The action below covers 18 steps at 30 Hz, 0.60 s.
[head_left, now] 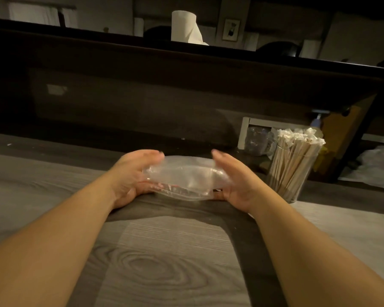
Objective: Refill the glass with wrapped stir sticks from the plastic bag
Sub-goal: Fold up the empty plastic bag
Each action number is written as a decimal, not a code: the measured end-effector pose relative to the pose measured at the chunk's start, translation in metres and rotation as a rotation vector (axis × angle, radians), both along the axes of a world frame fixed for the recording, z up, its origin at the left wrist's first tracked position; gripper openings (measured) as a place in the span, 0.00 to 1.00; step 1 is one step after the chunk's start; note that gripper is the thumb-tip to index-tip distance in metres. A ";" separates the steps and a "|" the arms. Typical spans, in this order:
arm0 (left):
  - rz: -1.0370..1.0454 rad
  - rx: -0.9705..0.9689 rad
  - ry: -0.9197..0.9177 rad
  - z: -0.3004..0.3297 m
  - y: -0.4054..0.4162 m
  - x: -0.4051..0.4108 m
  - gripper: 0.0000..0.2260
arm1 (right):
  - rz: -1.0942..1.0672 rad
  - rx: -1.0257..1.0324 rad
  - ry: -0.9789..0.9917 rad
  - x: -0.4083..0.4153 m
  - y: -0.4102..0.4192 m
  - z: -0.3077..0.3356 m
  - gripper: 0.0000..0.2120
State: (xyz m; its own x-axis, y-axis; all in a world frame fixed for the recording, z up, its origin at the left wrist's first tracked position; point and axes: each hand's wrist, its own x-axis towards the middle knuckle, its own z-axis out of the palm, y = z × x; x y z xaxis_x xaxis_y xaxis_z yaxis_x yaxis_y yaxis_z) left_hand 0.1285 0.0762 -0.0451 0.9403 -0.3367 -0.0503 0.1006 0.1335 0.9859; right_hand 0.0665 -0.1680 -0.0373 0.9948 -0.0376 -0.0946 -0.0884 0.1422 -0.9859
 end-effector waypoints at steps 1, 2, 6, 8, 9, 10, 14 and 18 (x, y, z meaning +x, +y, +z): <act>0.019 0.049 -0.057 -0.002 -0.001 -0.002 0.27 | -0.015 -0.128 -0.009 0.001 0.002 -0.002 0.36; 0.051 0.113 -0.109 -0.004 -0.001 -0.005 0.32 | -0.044 -0.246 -0.020 0.000 0.005 -0.003 0.39; 0.202 0.111 -0.119 -0.006 0.004 -0.014 0.28 | -0.102 -0.310 -0.056 -0.004 0.012 -0.008 0.40; 0.209 0.037 -0.054 -0.004 0.006 -0.022 0.17 | -0.049 -0.218 -0.031 -0.009 0.017 -0.009 0.35; 0.214 0.024 -0.043 -0.003 0.008 -0.028 0.12 | -0.024 -0.234 -0.028 -0.012 0.022 -0.009 0.30; 0.218 0.023 -0.038 -0.004 0.010 -0.034 0.09 | -0.024 -0.283 -0.035 -0.016 0.028 -0.011 0.26; 0.172 0.064 -0.082 -0.008 0.025 -0.068 0.05 | -0.176 -0.384 -0.077 -0.037 0.057 -0.012 0.14; 0.140 0.188 -0.137 -0.007 0.044 -0.112 0.09 | -0.220 -0.357 -0.102 -0.074 0.086 -0.010 0.12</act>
